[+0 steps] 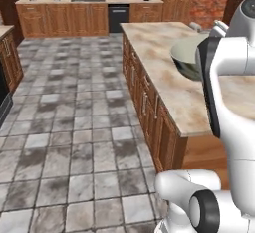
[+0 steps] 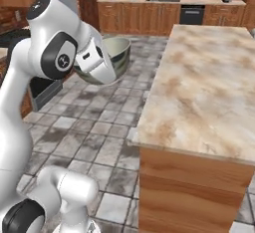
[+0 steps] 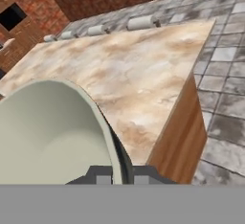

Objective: Pick up the bowls from the cabinet and place each bowl in front of a stool on the dining counter.

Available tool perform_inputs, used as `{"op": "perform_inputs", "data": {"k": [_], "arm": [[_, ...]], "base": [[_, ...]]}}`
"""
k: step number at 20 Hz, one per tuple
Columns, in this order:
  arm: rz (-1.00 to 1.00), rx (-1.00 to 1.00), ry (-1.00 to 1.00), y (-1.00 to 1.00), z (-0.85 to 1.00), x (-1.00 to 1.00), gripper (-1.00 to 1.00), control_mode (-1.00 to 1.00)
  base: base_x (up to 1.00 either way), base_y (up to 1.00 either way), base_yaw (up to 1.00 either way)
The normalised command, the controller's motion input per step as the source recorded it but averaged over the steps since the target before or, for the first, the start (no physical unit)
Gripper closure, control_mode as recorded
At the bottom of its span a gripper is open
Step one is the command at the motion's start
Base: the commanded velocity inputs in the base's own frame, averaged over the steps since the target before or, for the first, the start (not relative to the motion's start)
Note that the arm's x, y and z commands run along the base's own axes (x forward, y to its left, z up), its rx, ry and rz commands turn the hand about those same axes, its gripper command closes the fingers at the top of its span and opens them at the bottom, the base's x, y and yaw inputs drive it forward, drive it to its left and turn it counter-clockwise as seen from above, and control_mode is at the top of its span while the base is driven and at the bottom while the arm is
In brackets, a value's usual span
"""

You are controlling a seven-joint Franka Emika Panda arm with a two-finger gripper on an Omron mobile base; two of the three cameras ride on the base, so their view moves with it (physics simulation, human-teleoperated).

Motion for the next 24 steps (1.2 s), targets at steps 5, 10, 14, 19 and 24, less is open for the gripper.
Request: {"op": "perform_inputs", "data": {"k": [5,10,14,19,24], "arm": [[0.0,0.0,0.0,0.0,0.0,0.0,1.0,1.0],[0.0,0.0,0.0,0.0,0.0,0.0,1.0,1.0],[0.0,0.0,0.0,0.0,0.0,0.0,1.0,1.0],[0.0,0.0,0.0,0.0,0.0,0.0,1.0,1.0],[0.0,0.0,0.0,0.0,0.0,0.0,1.0,1.0]], "base": [[0.0,-1.0,0.0],[0.0,-1.0,0.01],[0.06,-1.0,0.18],[0.26,-1.0,0.34],[0.33,-1.0,0.49]]}}
